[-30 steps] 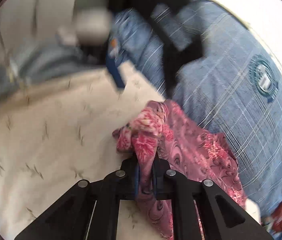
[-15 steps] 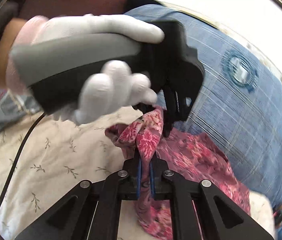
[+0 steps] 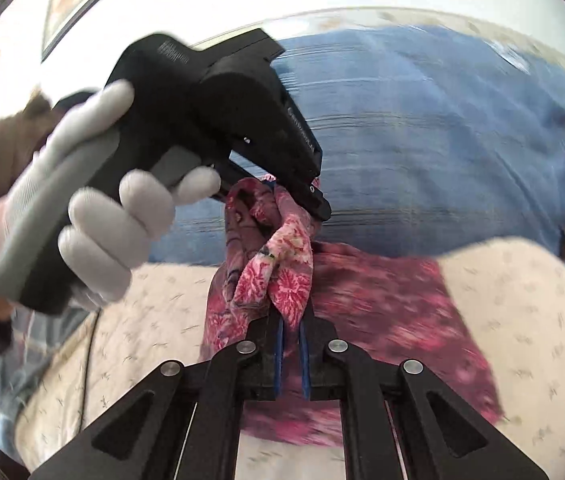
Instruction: Fold small clothes
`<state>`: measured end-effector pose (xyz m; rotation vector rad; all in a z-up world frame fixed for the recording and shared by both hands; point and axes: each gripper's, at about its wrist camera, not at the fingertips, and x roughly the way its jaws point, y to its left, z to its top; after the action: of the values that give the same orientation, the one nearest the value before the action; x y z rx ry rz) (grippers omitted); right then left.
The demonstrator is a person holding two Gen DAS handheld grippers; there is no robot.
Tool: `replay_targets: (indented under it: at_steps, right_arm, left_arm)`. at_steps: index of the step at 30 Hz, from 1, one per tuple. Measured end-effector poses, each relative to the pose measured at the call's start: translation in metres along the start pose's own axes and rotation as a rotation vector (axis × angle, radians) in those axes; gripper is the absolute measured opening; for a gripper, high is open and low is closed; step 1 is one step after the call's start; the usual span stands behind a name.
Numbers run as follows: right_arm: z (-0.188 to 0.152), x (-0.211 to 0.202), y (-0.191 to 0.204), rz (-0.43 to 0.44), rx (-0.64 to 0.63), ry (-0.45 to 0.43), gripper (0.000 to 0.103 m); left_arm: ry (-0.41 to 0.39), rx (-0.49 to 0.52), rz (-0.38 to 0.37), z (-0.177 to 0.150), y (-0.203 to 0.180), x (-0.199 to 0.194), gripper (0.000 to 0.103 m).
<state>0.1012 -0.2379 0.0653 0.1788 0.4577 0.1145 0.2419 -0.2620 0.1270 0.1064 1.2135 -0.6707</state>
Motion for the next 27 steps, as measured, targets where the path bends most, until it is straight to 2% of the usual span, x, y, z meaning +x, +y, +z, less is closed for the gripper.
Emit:
replay_targets:
  at_steps: [3, 5, 6, 8, 10, 11, 12, 13, 14, 15, 17, 19, 20, 21, 23, 25, 27]
  right_arm:
    - [-0.007, -0.009, -0.048, -0.021, 0.120, 0.011, 0.006]
    - [-0.018, -0.008, -0.083, -0.022, 0.231, 0.043, 0.006]
    - [-0.026, -0.002, -0.102, -0.012, 0.309, 0.078, 0.006]
    - [-0.042, 0.014, -0.134, 0.018, 0.464, 0.161, 0.006]
    - [-0.062, 0.032, -0.162, 0.066, 0.624, 0.251, 0.008]
    - [-0.067, 0.036, -0.170, 0.084, 0.675, 0.264, 0.013]
    - [-0.070, 0.037, -0.176, 0.108, 0.721, 0.272, 0.013]
    - [-0.071, 0.036, -0.181, 0.127, 0.752, 0.270, 0.014]
    - [-0.069, 0.031, -0.182, 0.126, 0.760, 0.264, 0.015]
    - [-0.067, 0.025, -0.183, 0.116, 0.761, 0.249, 0.015]
    - [-0.056, -0.002, -0.189, 0.091, 0.774, 0.143, 0.016]
    - [-0.041, -0.033, -0.194, 0.030, 0.751, -0.008, 0.019]
    - [-0.031, -0.037, -0.196, 0.018, 0.726, -0.038, 0.028]
    - [-0.016, -0.031, -0.198, 0.032, 0.683, -0.034, 0.041]
    - [0.009, 0.004, -0.202, 0.115, 0.628, 0.069, 0.055]
    - [0.029, 0.059, -0.207, 0.208, 0.618, 0.193, 0.055]
    - [0.037, 0.099, -0.203, 0.213, 0.606, 0.288, 0.055]
  left_arm:
    - [0.044, 0.057, -0.002, 0.010, -0.037, 0.038, 0.007]
    - [0.075, 0.064, 0.027, 0.013, -0.055, 0.066, 0.009]
    - [0.087, 0.058, 0.036, 0.014, -0.060, 0.075, 0.009]
    - [0.103, 0.032, 0.006, 0.016, -0.063, 0.081, 0.009]
    - [0.048, 0.003, -0.040, 0.020, -0.060, 0.064, 0.009]
    - [0.012, -0.006, -0.049, 0.021, -0.057, 0.053, 0.010]
    - [-0.027, -0.014, -0.056, 0.024, -0.051, 0.038, 0.016]
    - [-0.058, -0.028, -0.058, 0.024, -0.042, 0.024, 0.026]
    - [-0.088, -0.051, -0.054, 0.022, -0.027, 0.010, 0.034]
    - [-0.113, -0.075, -0.038, 0.019, -0.010, -0.002, 0.047]
    - [-0.146, -0.110, -0.011, 0.009, 0.023, -0.014, 0.050]
    - [-0.140, -0.154, 0.014, -0.010, 0.063, -0.017, 0.050]
    - [-0.129, -0.185, 0.019, -0.018, 0.081, -0.014, 0.050]
    - [-0.113, -0.224, 0.018, -0.029, 0.099, -0.009, 0.050]
    - [-0.077, -0.294, -0.021, -0.051, 0.122, 0.003, 0.050]
    - [-0.055, -0.338, -0.066, -0.070, 0.133, 0.013, 0.050]
    - [-0.040, -0.343, -0.098, -0.082, 0.133, 0.022, 0.050]
